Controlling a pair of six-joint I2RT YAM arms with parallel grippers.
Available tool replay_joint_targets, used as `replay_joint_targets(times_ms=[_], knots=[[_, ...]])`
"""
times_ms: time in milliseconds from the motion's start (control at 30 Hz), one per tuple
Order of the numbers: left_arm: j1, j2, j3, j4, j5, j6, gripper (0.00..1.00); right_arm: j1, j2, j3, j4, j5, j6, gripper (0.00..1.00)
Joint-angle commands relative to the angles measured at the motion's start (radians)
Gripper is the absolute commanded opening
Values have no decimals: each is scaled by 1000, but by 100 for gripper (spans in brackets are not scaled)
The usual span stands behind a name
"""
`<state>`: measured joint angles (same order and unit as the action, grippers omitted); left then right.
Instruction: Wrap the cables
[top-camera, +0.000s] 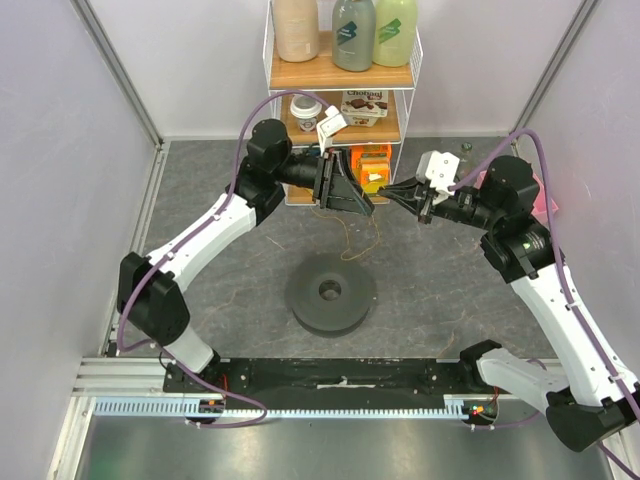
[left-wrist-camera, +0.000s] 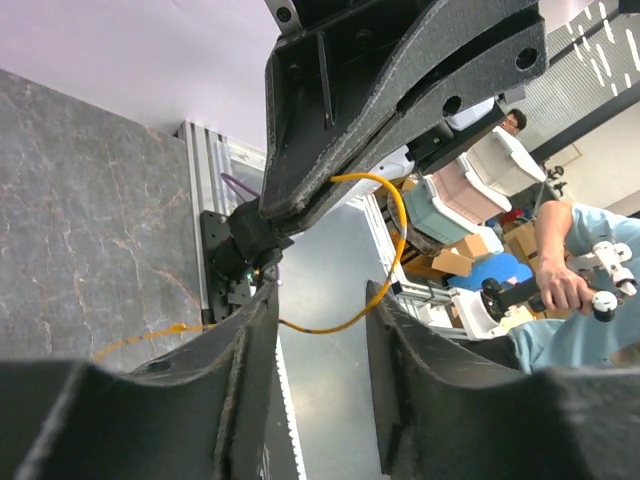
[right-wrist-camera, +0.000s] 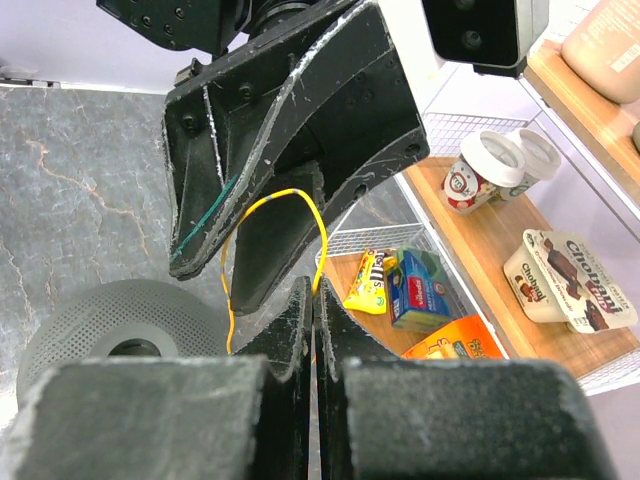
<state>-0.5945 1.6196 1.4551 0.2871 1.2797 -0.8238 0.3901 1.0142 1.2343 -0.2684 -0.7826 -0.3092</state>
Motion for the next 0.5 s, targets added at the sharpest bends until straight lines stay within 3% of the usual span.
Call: replay_joint_targets(times_ms=[0, 167, 333, 467], knots=[[5, -53, -16, 32, -22, 67, 37, 4, -12, 33, 26, 22, 19, 0], [16, -78, -19, 47, -29, 68, 2, 6, -8, 18, -40, 28, -53, 0], [59, -78, 33, 92, -59, 9, 2, 3, -28, -82, -95, 36, -159, 0], [59, -73, 71, 93, -74, 12, 2, 6, -31, -118, -85, -7, -131, 0]])
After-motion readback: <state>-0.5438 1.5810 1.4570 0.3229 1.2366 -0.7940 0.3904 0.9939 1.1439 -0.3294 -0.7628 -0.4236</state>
